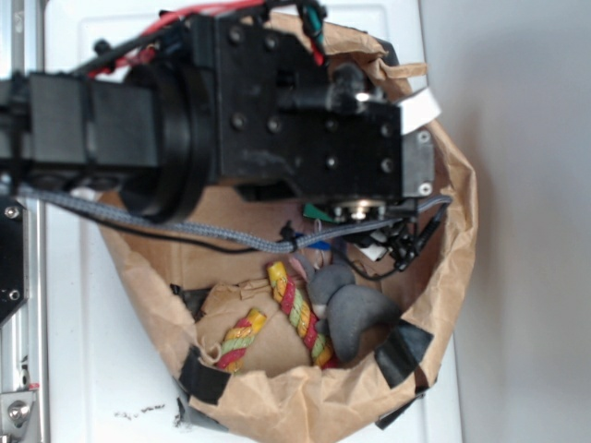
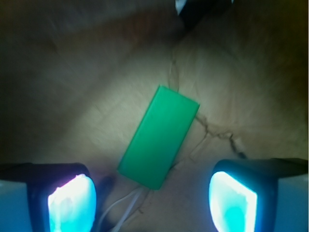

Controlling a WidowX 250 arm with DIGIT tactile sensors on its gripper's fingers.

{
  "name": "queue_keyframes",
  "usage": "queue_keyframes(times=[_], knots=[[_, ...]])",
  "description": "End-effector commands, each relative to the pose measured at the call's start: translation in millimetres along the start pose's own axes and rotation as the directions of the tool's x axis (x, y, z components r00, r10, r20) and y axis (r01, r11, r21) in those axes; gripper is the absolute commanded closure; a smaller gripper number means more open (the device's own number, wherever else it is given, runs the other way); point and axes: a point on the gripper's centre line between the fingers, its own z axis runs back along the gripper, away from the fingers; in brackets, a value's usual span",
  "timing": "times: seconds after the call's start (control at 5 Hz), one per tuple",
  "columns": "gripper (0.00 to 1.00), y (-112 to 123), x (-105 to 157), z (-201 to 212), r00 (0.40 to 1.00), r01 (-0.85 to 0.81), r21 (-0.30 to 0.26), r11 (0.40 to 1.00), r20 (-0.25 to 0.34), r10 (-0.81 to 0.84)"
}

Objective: Grab the green block.

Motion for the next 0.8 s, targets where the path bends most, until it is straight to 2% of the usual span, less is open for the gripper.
queue_keyframes(times=[0.0, 0.4, 0.6], knots=[[0.0, 13, 18, -9, 0.991, -0.137, 0.01, 0.991, 0.005, 0.137], [0.0, 15, 17, -34, 0.979, -0.195, 0.038, 0.98, 0.073, 0.191], [0.0, 15, 14, -38, 0.969, -0.242, 0.062, 0.968, 0.066, 0.238]])
